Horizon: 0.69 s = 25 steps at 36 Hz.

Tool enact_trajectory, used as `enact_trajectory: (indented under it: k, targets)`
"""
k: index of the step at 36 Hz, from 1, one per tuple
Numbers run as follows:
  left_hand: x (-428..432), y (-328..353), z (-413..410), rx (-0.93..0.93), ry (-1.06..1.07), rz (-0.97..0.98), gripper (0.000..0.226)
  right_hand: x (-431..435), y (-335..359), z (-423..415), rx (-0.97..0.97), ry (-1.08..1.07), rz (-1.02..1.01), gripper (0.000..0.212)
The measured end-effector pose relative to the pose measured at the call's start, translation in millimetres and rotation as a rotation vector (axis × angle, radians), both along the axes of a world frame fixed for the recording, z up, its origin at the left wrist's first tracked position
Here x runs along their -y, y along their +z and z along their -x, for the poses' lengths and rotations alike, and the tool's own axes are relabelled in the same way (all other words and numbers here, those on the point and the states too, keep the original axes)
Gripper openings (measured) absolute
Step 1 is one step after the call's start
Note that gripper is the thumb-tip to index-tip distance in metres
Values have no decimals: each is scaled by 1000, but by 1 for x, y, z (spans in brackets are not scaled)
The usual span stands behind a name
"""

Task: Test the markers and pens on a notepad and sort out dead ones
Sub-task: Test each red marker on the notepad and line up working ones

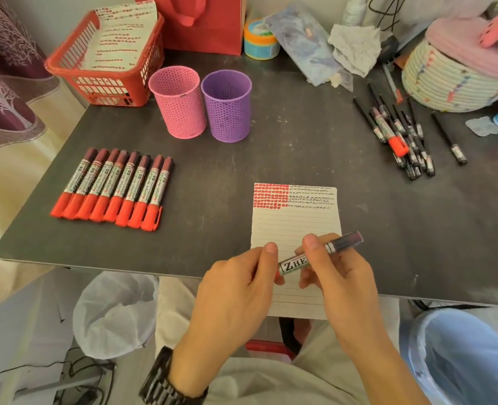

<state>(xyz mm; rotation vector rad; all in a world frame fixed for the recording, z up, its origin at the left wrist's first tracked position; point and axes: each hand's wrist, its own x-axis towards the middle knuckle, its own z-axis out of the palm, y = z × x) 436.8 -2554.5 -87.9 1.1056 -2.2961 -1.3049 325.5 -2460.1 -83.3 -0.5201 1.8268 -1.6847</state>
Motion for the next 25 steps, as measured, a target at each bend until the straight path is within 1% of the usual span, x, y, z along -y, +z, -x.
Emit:
enact_trajectory:
  k: [3,5,6,8,10,11,13,16,19,21,25]
  targets:
    - [-7,1,4,-11,20,102,59,0,1,-9,28,73,69,27]
    - [-13,1,3,-39,34,122,68,-2,1,-14,91,61,127,24]
    - [-17,0,2,-55,39,119,68,-3,1,-16,126,45,153,24]
    - [-25,-1,-3,-79,27,99,61,-9,-1,-21,261,-2,218,30]
    - [-35,-4,-10,-74,3,98,52,-14,0,-28,475,-59,302,38]
    - [-40,-5,-14,-67,-9,88,51,-17,0,-32,553,-78,331,42]
    - [-50,-9,-21,-43,-32,37,56,-22,0,-40,626,-122,373,47]
    - [-62,-16,-29,-11,-54,-63,64,-26,-1,-50,719,-226,450,48]
    - [-69,-21,-32,33,-49,-96,62,-29,-5,-56,833,-305,448,47]
    - [-71,-25,-31,72,-21,-114,64,-28,-6,-57,887,-360,422,49]
    - [-63,-31,-26,162,65,-26,74,-25,-5,-56,945,-425,402,53]
